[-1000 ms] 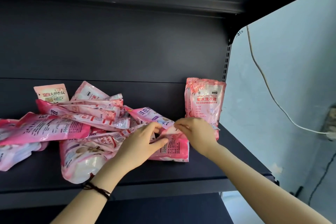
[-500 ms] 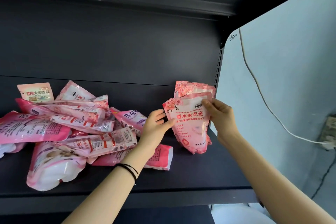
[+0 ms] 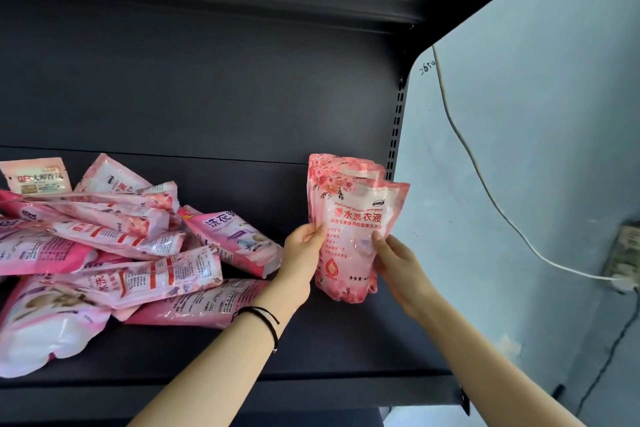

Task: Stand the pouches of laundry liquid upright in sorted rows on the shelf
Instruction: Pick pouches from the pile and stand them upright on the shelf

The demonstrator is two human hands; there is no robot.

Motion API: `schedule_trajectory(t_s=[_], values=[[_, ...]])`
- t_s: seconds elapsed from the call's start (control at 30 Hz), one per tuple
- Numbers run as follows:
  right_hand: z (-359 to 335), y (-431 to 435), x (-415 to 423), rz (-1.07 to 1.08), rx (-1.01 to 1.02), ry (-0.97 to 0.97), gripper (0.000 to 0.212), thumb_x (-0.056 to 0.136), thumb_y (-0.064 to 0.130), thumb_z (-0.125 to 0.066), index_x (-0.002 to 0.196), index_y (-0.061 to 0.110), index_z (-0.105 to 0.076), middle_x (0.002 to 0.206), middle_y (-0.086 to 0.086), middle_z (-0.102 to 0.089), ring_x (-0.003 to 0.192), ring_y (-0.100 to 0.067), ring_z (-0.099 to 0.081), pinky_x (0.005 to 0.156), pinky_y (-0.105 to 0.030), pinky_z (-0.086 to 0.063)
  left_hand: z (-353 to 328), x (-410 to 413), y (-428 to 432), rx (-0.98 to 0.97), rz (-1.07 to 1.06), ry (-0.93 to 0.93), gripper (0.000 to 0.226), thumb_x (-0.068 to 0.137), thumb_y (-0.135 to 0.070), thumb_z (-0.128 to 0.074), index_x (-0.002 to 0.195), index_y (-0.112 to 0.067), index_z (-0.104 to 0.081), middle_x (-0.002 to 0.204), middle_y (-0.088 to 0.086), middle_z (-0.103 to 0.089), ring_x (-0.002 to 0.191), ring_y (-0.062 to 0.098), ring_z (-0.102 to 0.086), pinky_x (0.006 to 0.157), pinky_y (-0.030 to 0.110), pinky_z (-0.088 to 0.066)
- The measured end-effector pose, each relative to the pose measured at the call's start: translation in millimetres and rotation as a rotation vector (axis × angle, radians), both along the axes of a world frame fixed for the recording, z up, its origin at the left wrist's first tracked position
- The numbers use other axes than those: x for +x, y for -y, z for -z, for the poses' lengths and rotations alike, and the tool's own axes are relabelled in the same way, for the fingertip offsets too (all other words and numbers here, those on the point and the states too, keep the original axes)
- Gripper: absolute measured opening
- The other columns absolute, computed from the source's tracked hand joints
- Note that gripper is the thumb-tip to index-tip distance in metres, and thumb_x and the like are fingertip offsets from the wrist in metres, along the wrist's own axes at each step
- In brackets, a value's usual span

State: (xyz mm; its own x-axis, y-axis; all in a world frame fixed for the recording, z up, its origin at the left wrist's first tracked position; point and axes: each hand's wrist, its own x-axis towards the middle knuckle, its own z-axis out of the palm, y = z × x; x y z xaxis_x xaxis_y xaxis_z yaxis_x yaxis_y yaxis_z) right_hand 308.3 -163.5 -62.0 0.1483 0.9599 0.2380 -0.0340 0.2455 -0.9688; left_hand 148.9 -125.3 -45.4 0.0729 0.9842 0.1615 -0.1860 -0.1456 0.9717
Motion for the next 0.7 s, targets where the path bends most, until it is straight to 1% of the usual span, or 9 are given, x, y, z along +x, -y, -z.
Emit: schedule_trajectory(t_s=[0.07, 0.1, 0.17, 0.27, 0.33, 0.4, 0.47, 0.6, 0.7], values=[[2.3, -5.1, 4.5, 0.008, 0.001, 0.030, 0.037, 0.095, 0.036, -0.053, 0.119, 0.008, -0.060, 0.109, -0.013, -0.071, 0.072, -0.017, -0.067, 0.054, -0.022, -0.051, 0.5, 8.5, 1.1, -0.007, -0.061, 0.024, 0.019, 0.095, -0.026, -0.055, 0.105, -0.010, -0.059, 0.092, -0.004, -0.065, 0.079, 0.005, -0.061, 0.055, 0.012, -0.046], [1.7, -6.7, 6.5, 0.013, 0.006, 0.049, 0.036, 0.095, 0.036, -0.055, 0.117, 0.009, -0.061, 0.108, -0.013, -0.072, 0.072, -0.020, -0.067, 0.053, -0.025, -0.051, 1.2, 12.2, 1.5, -0.017, -0.090, 0.041, 0.019, 0.095, -0.026, -0.055, 0.103, -0.009, -0.058, 0.089, -0.003, -0.064, 0.075, 0.005, -0.060, 0.054, 0.014, -0.045], [1.2, -10.2, 9.8, 0.036, 0.019, 0.082, 0.034, 0.093, 0.035, -0.058, 0.112, 0.008, -0.064, 0.104, -0.014, -0.072, 0.071, -0.024, -0.067, 0.056, -0.031, -0.052, 3.6, 17.9, 2.1, -0.041, -0.128, 0.088, 0.019, 0.095, -0.027, -0.056, 0.098, -0.008, -0.056, 0.090, 0.003, -0.066, 0.075, 0.010, -0.061, 0.059, 0.021, -0.048], [-1.1, -16.2, 16.5, 0.068, 0.023, 0.063, 0.029, 0.090, 0.029, -0.063, 0.106, 0.005, -0.068, 0.103, -0.012, -0.074, 0.092, -0.027, -0.071, 0.082, -0.040, -0.056, 5.7, 21.8, -0.1, -0.055, -0.153, 0.156, 0.019, 0.093, -0.027, -0.058, 0.086, -0.011, -0.055, 0.090, 0.009, -0.067, 0.075, 0.017, -0.062, 0.064, 0.030, -0.051], [-6.3, -19.4, 21.0, 0.050, 0.035, 0.040, 0.025, 0.090, 0.023, -0.064, 0.101, 0.002, -0.071, 0.103, -0.012, -0.074, 0.097, -0.025, -0.070, 0.089, -0.038, -0.055, 5.5, 22.2, -0.6, -0.067, -0.163, 0.203, 0.020, 0.093, -0.026, -0.058, 0.082, -0.011, -0.053, 0.082, 0.008, -0.066, 0.069, 0.017, -0.061, 0.058, 0.028, -0.050], [-12.2, -21.8, 22.7, 0.043, 0.055, 0.023, 0.024, 0.089, 0.020, -0.065, 0.095, -0.002, -0.072, 0.098, -0.013, -0.075, 0.094, -0.025, -0.071, 0.087, -0.036, -0.056, 3.5, 23.0, 0.3, -0.059, -0.177, 0.236, 0.020, 0.094, -0.025, -0.057, 0.084, -0.008, -0.052, 0.075, 0.005, -0.064, 0.063, 0.015, -0.059, 0.048, 0.023, -0.048], [-17.0, -24.1, 22.2, 0.034, 0.073, -0.004, 0.023, 0.089, 0.019, -0.064, 0.091, -0.003, -0.072, 0.092, -0.011, -0.075, 0.086, -0.022, -0.072, 0.081, -0.031, -0.058, 1.1, 24.2, 0.5, -0.027, -0.187, 0.236, 0.022, 0.094, -0.027, -0.057, 0.086, -0.007, -0.052, 0.076, 0.006, -0.063, 0.062, 0.015, -0.059, 0.046, 0.021, -0.047], [-15.5, -28.7, 25.3, 0.001, 0.060, -0.019, 0.022, 0.090, 0.017, -0.063, 0.091, -0.002, -0.072, 0.091, -0.012, -0.075, 0.083, -0.022, -0.072, 0.079, -0.032, -0.060, 4.1, 26.9, 0.1, 0.002, -0.196, 0.253, 0.021, 0.095, -0.026, -0.056, 0.084, -0.008, -0.051, 0.082, 0.010, -0.064, 0.068, 0.017, -0.061, 0.055, 0.025, -0.050], [-7.1, -28.7, 28.9, -0.027, 0.028, -0.041, 0.023, 0.090, 0.017, -0.062, 0.094, -0.004, -0.071, 0.093, -0.012, -0.075, 0.083, -0.021, -0.072, 0.074, -0.028, -0.060, 12.4, 27.5, -0.2, 0.031, -0.189, 0.212, 0.022, 0.095, -0.026, -0.055, 0.084, -0.008, -0.051, 0.086, 0.012, -0.064, 0.075, 0.019, -0.061, 0.063, 0.028, -0.052]])
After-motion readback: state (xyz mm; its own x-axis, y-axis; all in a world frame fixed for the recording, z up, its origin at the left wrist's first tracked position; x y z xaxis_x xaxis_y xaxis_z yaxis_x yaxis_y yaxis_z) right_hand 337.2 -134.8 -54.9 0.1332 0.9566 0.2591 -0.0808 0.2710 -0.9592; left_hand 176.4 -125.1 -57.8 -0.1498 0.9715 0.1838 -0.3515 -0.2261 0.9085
